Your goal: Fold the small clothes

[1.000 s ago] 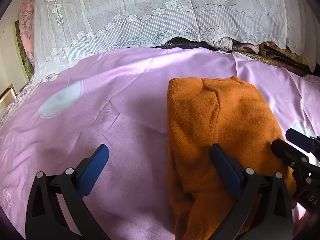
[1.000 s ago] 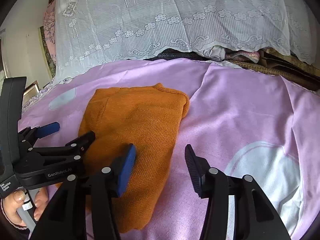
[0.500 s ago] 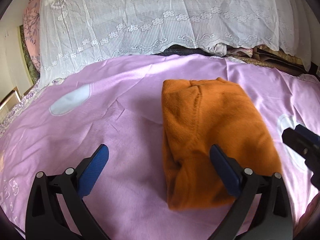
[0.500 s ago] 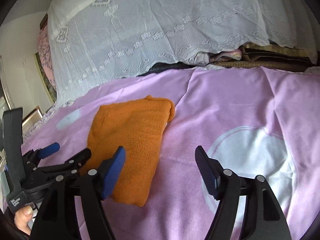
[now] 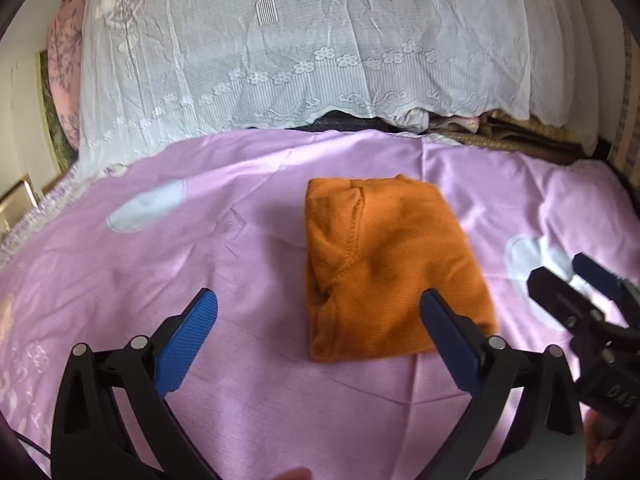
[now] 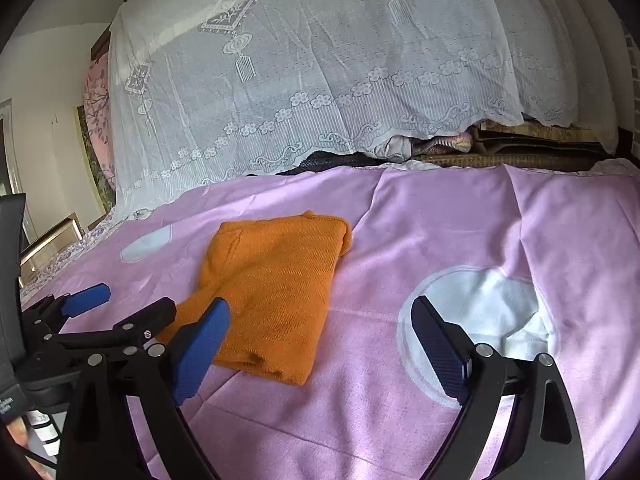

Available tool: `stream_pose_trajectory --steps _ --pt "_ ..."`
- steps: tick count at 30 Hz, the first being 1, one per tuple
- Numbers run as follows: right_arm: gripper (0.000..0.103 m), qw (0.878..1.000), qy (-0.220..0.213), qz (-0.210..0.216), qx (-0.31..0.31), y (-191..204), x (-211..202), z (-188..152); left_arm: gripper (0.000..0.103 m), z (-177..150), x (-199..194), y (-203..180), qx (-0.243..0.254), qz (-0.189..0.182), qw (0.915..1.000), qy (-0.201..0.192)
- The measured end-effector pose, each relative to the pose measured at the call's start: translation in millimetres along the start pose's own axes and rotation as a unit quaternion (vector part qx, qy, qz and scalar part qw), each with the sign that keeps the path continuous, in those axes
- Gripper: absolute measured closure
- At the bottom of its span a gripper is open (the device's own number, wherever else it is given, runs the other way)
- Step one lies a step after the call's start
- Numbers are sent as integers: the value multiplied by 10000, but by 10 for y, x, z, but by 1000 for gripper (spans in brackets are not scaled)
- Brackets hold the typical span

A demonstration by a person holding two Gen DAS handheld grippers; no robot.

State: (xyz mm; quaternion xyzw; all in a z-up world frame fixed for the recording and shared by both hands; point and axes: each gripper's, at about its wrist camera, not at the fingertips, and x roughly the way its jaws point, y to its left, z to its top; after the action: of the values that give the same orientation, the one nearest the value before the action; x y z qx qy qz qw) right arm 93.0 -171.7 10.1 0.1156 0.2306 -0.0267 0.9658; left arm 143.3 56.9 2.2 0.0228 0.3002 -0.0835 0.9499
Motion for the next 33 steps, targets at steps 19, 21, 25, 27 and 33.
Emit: stream_pose_trajectory --steps 19,21,25,27,33 --pt "6 9996 246 98 84 -5 66 8 4 -59 -19 12 -49 341 9993 133" --pt "6 9992 347 137 130 -1 90 10 4 -87 -31 37 -79 350 9992 192" --pt "6 9983 505 226 197 19 129 -2 4 -112 -30 78 -139 422 9987 260" --pt "6 9983 535 178 169 25 137 -17 4 -113 -26 88 -146 470 9984 270" --pt "4 9989 427 -75 195 32 -4 -25 4 -122 -82 38 -23 621 9978 222"
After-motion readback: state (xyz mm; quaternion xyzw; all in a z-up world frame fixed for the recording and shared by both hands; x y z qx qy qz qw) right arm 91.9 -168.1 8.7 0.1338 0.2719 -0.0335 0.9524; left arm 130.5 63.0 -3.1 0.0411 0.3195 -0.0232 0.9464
